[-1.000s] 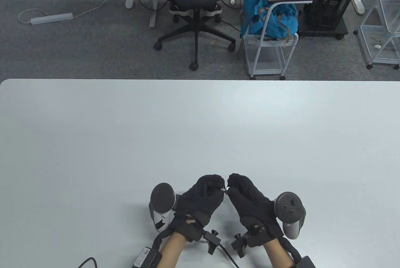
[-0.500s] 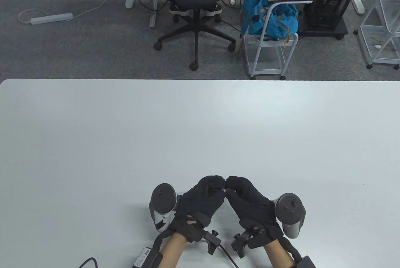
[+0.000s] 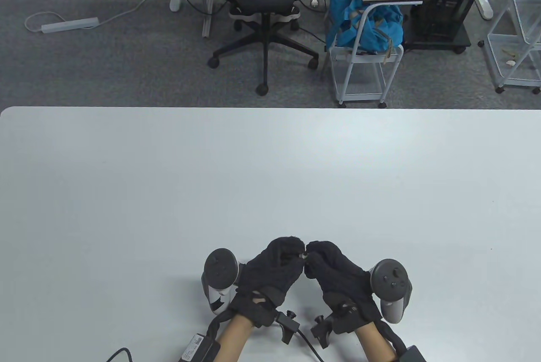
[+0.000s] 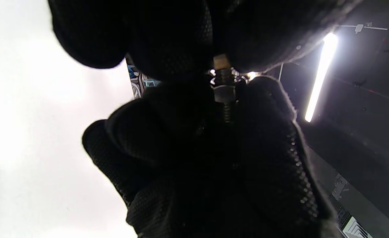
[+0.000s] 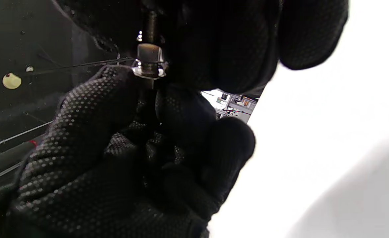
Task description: Unscrew nut from screw
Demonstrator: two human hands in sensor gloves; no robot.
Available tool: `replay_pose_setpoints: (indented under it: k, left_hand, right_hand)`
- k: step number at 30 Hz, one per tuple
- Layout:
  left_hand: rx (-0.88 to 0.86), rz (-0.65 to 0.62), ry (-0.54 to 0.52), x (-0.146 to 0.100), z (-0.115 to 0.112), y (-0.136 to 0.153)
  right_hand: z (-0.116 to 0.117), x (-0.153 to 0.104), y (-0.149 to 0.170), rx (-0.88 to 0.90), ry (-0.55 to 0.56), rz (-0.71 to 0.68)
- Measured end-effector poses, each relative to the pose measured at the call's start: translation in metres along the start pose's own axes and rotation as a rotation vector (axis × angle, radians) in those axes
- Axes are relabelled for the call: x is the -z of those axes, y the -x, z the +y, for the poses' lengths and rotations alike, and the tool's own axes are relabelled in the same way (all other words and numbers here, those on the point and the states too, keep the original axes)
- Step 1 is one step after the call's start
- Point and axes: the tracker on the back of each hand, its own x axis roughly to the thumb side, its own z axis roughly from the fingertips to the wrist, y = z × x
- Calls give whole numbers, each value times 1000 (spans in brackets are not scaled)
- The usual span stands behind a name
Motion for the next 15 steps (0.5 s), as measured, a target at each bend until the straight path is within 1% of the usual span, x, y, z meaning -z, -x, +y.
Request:
replay_pose_setpoints:
  k: [5,9,11,13,15]
  left_hand:
    - [12,8,12,1,0,2]
    - [0,19,-4,1,1,2]
    - [-16,21,-14,0,2,2]
    - [-29,22,-22,0,2,2]
    - [-23,19,-17,0,2,2]
  right_hand:
    - [-2,1,-1,24,-24,-16]
    - [-2,1,-5,-11,-44,-53]
    - [-2,1,-6,11,-72,-49]
    - [-1,1,-4,51,-71,-43]
    - [0,1,-2,36,-66,-34]
